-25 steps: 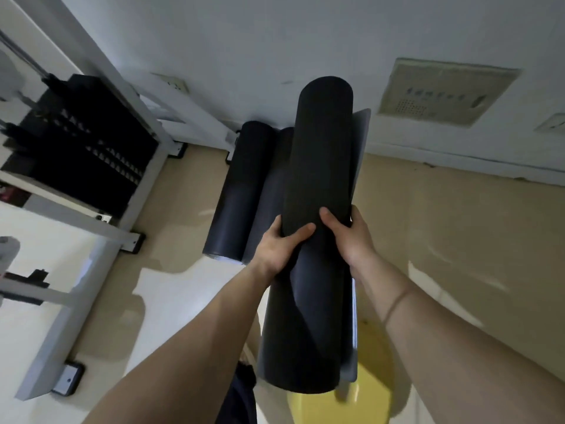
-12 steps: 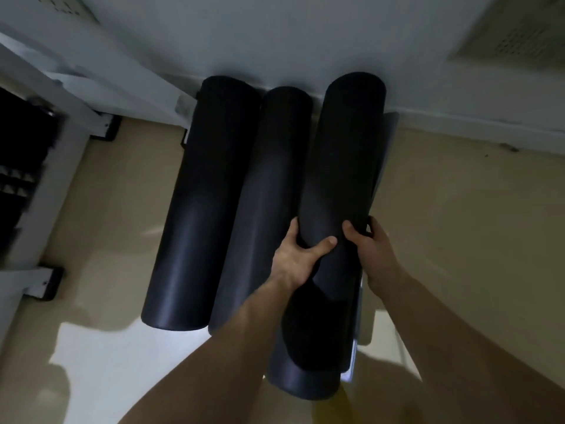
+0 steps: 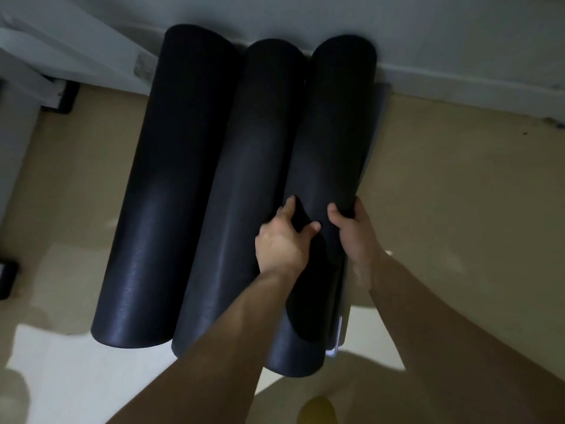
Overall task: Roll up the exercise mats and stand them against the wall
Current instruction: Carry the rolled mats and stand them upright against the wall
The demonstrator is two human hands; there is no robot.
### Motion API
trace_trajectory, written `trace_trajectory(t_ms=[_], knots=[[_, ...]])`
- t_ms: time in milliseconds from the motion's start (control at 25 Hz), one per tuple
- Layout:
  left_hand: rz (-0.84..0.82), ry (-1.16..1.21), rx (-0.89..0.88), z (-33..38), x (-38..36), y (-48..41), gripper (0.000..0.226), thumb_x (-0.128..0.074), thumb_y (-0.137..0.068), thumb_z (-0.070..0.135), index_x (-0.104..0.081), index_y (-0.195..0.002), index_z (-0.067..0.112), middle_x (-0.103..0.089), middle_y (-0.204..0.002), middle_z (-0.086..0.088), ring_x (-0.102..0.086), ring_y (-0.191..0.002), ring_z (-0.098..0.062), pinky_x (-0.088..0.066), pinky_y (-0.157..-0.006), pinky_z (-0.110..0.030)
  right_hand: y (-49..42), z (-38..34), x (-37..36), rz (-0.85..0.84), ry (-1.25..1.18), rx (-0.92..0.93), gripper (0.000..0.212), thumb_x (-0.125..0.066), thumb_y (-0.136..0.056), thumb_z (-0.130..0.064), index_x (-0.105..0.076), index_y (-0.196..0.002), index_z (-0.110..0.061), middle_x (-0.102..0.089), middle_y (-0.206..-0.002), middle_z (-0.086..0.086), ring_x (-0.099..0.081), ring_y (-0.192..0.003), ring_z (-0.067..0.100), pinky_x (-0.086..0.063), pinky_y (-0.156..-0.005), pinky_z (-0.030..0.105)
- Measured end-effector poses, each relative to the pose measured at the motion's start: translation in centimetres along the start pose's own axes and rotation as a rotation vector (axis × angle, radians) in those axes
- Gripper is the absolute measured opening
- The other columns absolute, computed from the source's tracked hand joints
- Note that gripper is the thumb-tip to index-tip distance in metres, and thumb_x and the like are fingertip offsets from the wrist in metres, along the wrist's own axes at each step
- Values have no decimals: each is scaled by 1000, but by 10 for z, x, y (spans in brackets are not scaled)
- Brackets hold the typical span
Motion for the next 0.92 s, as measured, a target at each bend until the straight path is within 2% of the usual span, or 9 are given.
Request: trace_trajectory(t_ms=[80,160,280,360,480,640,800,920], knots=[[-43,-55,-22,3,8,4,71,-64,-95,44,-33,-157,28,-54,-149,-2,-52,-133,-26,-44,-110,-41,8,-16,-1,-11,160,4,89,-68,-73,-61,-49,-148,-19,-66,-137,5,-63,-126,26,-48,-111,45],[-81,-68,-28,1,24,26,66,-60,-98,41,-35,-156,26,-56,-147,-4,-52,-134,-25,-45,-109,-40,37,-35,10,29,323,-54,88,-62,-85,-63,-41,-154,-11,-56,-148,16,-54,-137,35,-42,-115,45],[-175,-135,1,-8,57,74,64,-58,-99,43,-37,-156,22,-57,-146,-7,-52,-134,-27,-45,-107,-36,101,-69,32,55,552,-100,76,-55,-103,-49,-26,-162,-9,-37,-159,23,-42,-144,40,-34,-116,42],[-241,-213,-22,1,91,114,66,-58,-97,47,-39,-155,22,-56,-147,-7,-52,-134,-29,-45,-105,-38,161,-100,49,55,662,-78,72,-56,-103,-45,-30,-161,-11,-38,-157,22,-46,-141,40,-36,-114,43],[-304,-280,-119,33,137,179,56,-57,-97,47,-49,-146,22,-61,-140,-6,-56,-126,-31,-47,-99,-37,261,-143,86,149,754,-57,62,-57,-101,-43,-42,-155,-17,-42,-150,18,-54,-132,40,-41,-109,43],[-275,-326,-238,71,180,261,52,-54,-97,46,-52,-142,21,-62,-136,-2,-59,-120,-27,-47,-93,-34,376,-172,111,194,775,-19,56,-56,-101,-40,-45,-151,-19,-42,-148,14,-60,-122,39,-46,-105,42],[-242,-350,-311,93,180,366,59,-55,-97,45,-45,-150,21,-60,-141,-2,-60,-121,-25,-48,-101,-39,481,-164,153,209,853,105,56,-54,-101,-40,-43,-153,-20,-42,-148,11,-55,-126,36,-48,-102,42],[-233,-360,-371,106,157,456,63,-56,-99,43,-39,-155,20,-58,-143,-4,-62,-120,-27,-50,-100,-38,559,-130,209,218,956,110,59,-52,-101,-41,-40,-155,-20,-42,-149,13,-49,-133,35,-46,-106,43]])
Point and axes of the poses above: each hand's wrist, its own y-axis away from the middle knuckle, its own x-axis out of the back of the hand, z = x × y, the point moved 10 cm from there along -y, towards the middle knuckle
